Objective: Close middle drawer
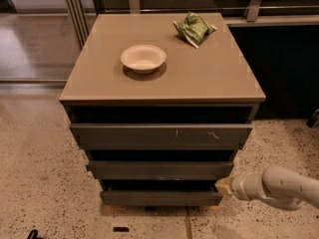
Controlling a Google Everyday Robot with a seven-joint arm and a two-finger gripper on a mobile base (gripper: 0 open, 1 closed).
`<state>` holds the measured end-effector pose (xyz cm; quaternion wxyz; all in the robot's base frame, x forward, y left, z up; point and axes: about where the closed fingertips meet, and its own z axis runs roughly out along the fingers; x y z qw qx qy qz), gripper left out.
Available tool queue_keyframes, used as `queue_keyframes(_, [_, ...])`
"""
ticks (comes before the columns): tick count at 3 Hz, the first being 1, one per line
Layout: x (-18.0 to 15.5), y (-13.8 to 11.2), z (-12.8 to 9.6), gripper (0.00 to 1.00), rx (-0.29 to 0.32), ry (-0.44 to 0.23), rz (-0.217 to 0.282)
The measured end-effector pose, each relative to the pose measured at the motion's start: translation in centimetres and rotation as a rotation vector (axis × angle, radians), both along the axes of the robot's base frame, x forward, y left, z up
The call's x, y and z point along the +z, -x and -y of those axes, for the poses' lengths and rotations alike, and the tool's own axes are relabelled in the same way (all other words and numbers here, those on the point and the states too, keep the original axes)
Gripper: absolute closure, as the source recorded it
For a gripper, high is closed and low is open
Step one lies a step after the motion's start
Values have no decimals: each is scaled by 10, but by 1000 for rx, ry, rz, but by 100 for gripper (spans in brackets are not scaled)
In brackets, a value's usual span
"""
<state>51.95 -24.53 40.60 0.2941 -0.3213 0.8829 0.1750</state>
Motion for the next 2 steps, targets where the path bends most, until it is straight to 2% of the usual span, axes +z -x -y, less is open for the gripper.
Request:
queue_keyframes(1, [7,67,22,100,-46,-21,-95])
queue_keyframes(2, [4,71,17,81,-36,-24,-103])
